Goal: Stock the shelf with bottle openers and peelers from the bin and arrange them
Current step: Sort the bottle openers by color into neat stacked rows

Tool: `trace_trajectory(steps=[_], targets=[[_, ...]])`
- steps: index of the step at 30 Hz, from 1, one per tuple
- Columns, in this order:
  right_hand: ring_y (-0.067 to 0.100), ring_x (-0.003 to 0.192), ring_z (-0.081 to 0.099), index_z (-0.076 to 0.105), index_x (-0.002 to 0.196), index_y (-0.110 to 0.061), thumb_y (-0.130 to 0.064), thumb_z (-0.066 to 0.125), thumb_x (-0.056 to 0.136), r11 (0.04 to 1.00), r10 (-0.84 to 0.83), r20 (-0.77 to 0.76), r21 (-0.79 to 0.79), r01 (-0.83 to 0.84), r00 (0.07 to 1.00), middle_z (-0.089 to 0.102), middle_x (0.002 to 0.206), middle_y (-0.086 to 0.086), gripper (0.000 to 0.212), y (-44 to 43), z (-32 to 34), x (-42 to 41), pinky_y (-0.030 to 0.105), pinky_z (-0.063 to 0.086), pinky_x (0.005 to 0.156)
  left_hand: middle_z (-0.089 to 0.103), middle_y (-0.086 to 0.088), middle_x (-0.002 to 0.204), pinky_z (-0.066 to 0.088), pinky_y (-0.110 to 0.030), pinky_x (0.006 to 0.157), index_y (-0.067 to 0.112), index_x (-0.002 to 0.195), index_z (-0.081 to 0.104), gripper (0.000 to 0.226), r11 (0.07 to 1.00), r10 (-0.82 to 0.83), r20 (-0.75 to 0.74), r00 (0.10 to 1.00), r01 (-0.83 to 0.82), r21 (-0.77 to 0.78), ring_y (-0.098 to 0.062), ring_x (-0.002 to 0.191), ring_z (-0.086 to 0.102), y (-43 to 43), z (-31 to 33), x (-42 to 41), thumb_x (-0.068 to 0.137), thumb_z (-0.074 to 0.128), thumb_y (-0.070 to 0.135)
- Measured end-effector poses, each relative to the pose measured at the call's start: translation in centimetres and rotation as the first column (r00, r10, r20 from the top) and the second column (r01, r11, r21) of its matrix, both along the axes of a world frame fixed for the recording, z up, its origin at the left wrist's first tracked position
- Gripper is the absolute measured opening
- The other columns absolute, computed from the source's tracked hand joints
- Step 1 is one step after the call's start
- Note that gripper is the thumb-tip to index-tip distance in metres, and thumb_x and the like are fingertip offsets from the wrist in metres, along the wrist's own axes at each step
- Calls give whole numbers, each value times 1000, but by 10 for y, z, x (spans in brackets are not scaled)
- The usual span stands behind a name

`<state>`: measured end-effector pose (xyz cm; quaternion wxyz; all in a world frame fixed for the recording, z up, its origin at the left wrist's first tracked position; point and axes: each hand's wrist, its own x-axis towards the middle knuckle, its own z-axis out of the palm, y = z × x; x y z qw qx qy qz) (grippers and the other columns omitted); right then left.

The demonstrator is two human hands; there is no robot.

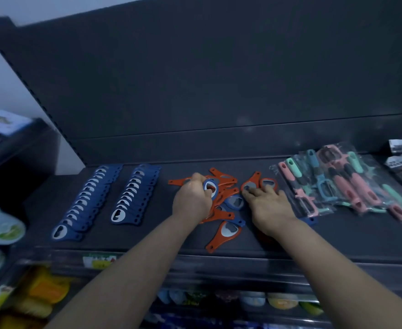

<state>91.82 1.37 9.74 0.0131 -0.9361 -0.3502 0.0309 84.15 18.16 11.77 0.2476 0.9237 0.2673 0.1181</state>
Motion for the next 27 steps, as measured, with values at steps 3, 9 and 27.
trace_trajectory(steps=[3, 9, 27], targets=[[25, 127, 33, 39, 142, -30, -15, 40, 92, 995, -5, 53, 100, 0, 999, 37, 146, -3, 53, 2, 3, 2, 40, 31, 96, 66, -5, 99, 42, -29, 68, 15, 117, 50, 24, 1000, -25, 27, 999, 25, -9, -23, 94, 61, 2, 0, -1, 94, 54, 21], [18, 118, 42, 58, 120, -34, -19, 46, 93, 990, 78, 9, 116, -78, 997, 54, 123, -7, 34, 10, 3, -2, 36, 34, 88, 67, -6, 97, 47, -33, 71, 16, 117, 52, 24, 999, -48, 20, 999, 48, -10, -24, 94, 61, 10, -3, 1, 94, 55, 23], [24, 120, 43, 55, 127, -29, -14, 47, 89, 1000, -29, 17, 4, 29, 999, 46, 127, 0, 42, 11, 12, -2, 37, 35, 92, 63, -5, 90, 45, -31, 67, 17, 109, 54, 18, 998, -56, 42, 998, 57, -41, -23, 86, 61, 17, -9, -3, 92, 59, 22]])
